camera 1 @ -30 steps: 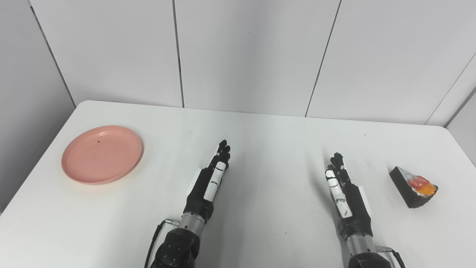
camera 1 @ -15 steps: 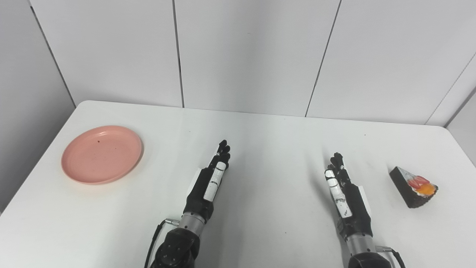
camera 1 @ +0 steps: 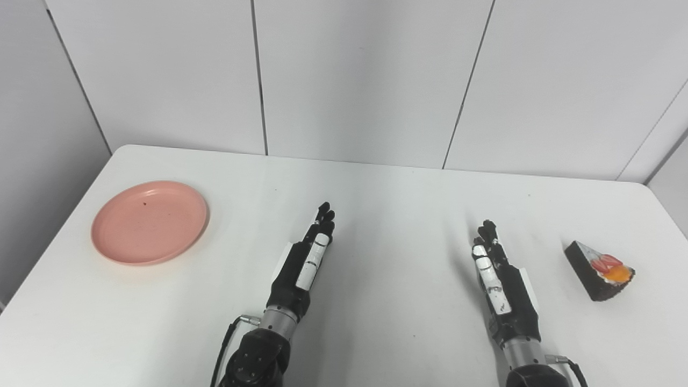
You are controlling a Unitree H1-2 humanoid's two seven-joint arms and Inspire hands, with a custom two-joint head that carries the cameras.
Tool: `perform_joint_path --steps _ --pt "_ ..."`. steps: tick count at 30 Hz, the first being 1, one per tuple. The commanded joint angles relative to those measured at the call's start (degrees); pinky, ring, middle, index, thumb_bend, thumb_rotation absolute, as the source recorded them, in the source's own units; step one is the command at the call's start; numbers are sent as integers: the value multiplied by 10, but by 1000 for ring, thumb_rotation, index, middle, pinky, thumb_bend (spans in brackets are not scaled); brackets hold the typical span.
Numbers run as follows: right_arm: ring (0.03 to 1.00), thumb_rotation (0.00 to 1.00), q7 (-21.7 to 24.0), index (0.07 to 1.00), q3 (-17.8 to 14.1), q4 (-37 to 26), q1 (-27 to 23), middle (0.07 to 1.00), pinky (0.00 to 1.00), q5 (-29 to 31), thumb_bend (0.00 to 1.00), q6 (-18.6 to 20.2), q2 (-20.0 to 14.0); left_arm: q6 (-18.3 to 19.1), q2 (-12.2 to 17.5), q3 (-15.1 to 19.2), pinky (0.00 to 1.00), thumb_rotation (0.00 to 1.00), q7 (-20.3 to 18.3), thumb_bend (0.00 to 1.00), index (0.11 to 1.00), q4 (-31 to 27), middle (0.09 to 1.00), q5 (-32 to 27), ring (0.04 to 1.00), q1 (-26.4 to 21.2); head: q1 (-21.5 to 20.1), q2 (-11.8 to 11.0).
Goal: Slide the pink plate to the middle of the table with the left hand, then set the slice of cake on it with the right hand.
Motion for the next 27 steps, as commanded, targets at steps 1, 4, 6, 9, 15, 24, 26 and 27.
perform_joint_path --steps 1,4,6,9,15,24,26,27 --pt "1000 795 8 1000 -11 4 -15 1000 1000 16 606 -32 -9 -29 -8 -2 1000 992 7 625 1000 44 1000 6 1000 15 25 -11" --pt "1000 799 21 1000 -18 15 -18 1000 1000 35 583 -38 -15 -64 -16 5 1000 1000 18 622 1000 73 1000 1 1000 0 57 -30" --pt "1000 810 23 1000 -20 7 -16 1000 1000 42 584 -31 -13 -95 -22 15 1000 1000 30 618 1000 93 1000 -2 1000 -11 65 -37" --pt "1000 817 23 1000 -19 -6 -14 1000 1000 46 586 -22 -12 -109 -25 29 1000 1000 47 637 1000 98 1000 1 1000 -25 70 -41" --pt "1000 813 24 1000 -18 -15 -6 1000 1000 45 446 -23 -15 -105 -13 68 952 1000 86 628 940 45 939 4 939 -50 78 -49" --pt "1000 800 21 1000 -18 -18 -8 1000 1000 43 430 -21 -13 -26 41 127 914 1000 104 715 875 -49 872 -12 879 -83 82 -56" --pt "1000 801 20 1000 -18 -17 -9 1000 1000 44 418 -22 -12 -16 54 139 904 1000 107 711 868 -62 864 -17 869 -86 82 -57" --pt "1000 801 19 1000 -17 -20 -9 1000 1000 43 414 -19 -11 -8 62 145 897 1000 110 714 861 -70 858 -18 862 -88 82 -57"
